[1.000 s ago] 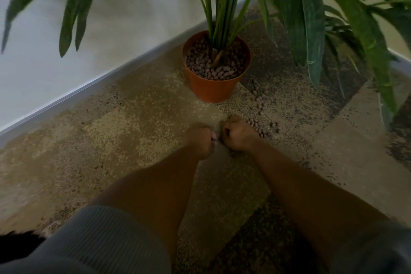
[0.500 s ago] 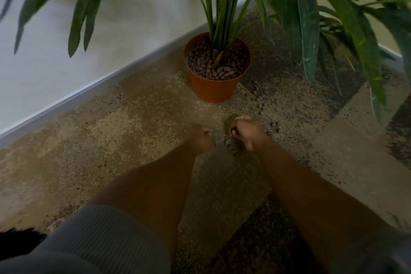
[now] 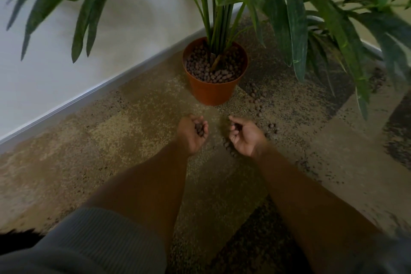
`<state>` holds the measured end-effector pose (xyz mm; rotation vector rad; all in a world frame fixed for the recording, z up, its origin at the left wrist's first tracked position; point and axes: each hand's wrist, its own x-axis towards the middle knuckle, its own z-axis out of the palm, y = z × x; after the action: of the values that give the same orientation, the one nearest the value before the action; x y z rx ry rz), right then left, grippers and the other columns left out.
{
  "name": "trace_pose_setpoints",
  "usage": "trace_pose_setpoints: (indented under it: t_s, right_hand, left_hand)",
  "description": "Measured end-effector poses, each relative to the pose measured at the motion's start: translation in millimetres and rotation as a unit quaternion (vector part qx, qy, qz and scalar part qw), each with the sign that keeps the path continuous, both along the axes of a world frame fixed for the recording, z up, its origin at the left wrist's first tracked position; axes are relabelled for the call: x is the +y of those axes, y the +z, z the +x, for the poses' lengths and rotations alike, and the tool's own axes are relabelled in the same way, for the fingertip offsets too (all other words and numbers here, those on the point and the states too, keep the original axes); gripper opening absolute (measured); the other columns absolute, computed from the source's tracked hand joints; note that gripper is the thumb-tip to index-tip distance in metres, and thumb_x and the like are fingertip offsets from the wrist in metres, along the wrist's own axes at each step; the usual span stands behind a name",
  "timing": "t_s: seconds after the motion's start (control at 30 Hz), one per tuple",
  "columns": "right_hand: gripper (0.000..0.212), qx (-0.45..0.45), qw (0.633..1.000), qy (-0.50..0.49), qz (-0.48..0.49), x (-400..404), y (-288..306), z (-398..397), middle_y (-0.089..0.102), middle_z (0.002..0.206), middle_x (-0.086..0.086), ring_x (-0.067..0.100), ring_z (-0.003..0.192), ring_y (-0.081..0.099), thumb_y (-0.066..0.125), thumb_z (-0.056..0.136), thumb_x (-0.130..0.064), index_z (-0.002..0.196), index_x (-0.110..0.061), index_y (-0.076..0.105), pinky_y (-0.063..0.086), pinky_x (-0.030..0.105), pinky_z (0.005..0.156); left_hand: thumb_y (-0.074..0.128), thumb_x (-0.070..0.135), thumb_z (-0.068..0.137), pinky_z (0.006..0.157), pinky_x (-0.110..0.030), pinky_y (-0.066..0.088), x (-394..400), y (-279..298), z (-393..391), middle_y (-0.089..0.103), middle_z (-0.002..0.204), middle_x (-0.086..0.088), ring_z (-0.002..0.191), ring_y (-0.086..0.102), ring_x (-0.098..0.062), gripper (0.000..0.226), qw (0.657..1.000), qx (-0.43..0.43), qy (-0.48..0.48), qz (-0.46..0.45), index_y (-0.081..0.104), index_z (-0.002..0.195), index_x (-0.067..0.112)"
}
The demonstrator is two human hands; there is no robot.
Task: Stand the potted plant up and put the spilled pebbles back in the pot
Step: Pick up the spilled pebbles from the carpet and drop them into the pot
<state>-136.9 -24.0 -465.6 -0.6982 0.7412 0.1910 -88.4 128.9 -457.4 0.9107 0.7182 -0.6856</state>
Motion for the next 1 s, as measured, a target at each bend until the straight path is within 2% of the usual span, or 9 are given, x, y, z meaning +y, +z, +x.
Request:
trace_pose_setpoints:
  t_s: [0.07,0.17,0.37,0.5,0.63,0.77,0.8,0.9,1.0]
  right_hand:
    - [0.012,-0.006,1.0,-0.01,0.029,0.8,1.4,1.3,0.055,0.072,0.004,0.006,0.051,0.053,0.05,0.095,-0.002,0.085,-0.008,0.053,0.043,0.009,0.042]
    - [0.014,-0.03,0.994,-0.048,0.092,0.7,4.9,6.4,0.062,0.089,0.016,0.024,0.078,0.068,0.043,0.094,0.004,0.09,-0.001,0.055,0.06,0.021,0.064]
    - [0.024,-0.091,0.984,-0.09,0.12,7.8,54.1,32.9,0.062,0.118,0.025,0.038,0.111,0.064,0.045,0.096,-0.006,0.114,0.007,0.055,0.055,0.041,0.096]
    - [0.036,-0.125,0.979,-0.112,0.111,11.3,87.4,53.4,0.055,0.13,0.027,0.038,0.121,0.056,0.038,0.101,-0.018,0.124,0.006,0.051,0.047,0.043,0.105]
    - [0.053,-0.147,0.969,-0.167,0.108,7.5,94.1,78.6,0.04,0.144,0.023,0.035,0.132,0.044,0.034,0.1,-0.028,0.148,-0.004,0.031,0.041,0.044,0.109]
    - [0.054,-0.159,0.965,-0.169,0.123,5.1,94.8,90.3,0.048,0.14,0.024,0.039,0.128,0.048,0.031,0.099,-0.034,0.143,-0.004,0.042,0.037,0.051,0.111]
    - [0.055,-0.168,0.964,-0.163,0.129,4.8,95.2,91.1,0.049,0.14,0.025,0.041,0.13,0.047,0.03,0.098,-0.034,0.142,-0.004,0.044,0.035,0.053,0.112]
    - [0.057,-0.179,0.962,-0.154,0.137,4.5,94.8,92.9,0.046,0.144,0.025,0.042,0.133,0.043,0.029,0.098,-0.034,0.144,-0.005,0.042,0.03,0.057,0.114]
    - [0.06,-0.167,0.962,-0.153,0.151,4.0,93.5,93.4,0.042,0.147,0.026,0.043,0.135,0.041,0.03,0.097,-0.035,0.148,-0.005,0.035,0.029,0.059,0.114]
  left_hand:
    - [0.038,0.022,0.098,0.063,-0.019,0.046,-2.6,1.6,3.3,0.054,0.076,-0.005,0.068,0.052,-0.012,0.028,1.0,0.005,0.03,-0.007,0.056,0.083,0.008]
    - [0.036,0.016,0.098,0.059,-0.019,0.049,-6.8,7.3,9.0,0.056,0.076,-0.005,0.069,0.055,-0.012,0.028,0.996,0.003,0.084,-0.026,0.057,0.082,0.008]
    - [0.039,0.022,0.101,0.05,-0.016,0.046,-23.0,51.6,29.8,0.058,0.071,-0.001,0.06,0.054,-0.009,0.03,0.971,-0.055,0.193,-0.129,0.058,0.08,0.012]
    - [0.039,0.021,0.101,0.065,-0.019,0.049,-40.8,92.4,43.6,0.059,0.084,-0.005,0.073,0.057,-0.012,0.025,0.96,-0.1,0.205,-0.163,0.061,0.097,0.009]
    - [0.032,0.03,0.104,0.103,-0.032,0.044,-51.1,112.5,50.8,0.057,0.116,-0.018,0.112,0.056,-0.024,0.045,0.96,-0.119,0.19,-0.169,0.05,0.13,-0.001]
    - [0.03,0.035,0.102,0.087,-0.031,0.043,-53.3,115.3,57.8,0.049,0.088,-0.012,0.077,0.047,-0.02,0.039,0.961,-0.111,0.175,-0.183,0.054,0.1,0.004]
    - [0.028,0.034,0.102,0.086,-0.033,0.044,-53.4,115.9,58.1,0.051,0.089,-0.013,0.077,0.048,-0.021,0.04,0.96,-0.118,0.168,-0.189,0.056,0.102,0.005]
    - [0.02,0.028,0.104,0.11,-0.045,0.038,-51.4,119.2,54.0,0.054,0.131,-0.021,0.121,0.052,-0.032,0.05,0.955,-0.141,0.156,-0.211,0.047,0.136,0.001]
    - [0.02,0.024,0.103,0.113,-0.048,0.035,-50.0,125.2,50.9,0.05,0.139,-0.022,0.128,0.048,-0.035,0.05,0.954,-0.144,0.149,-0.215,0.042,0.142,0.0]
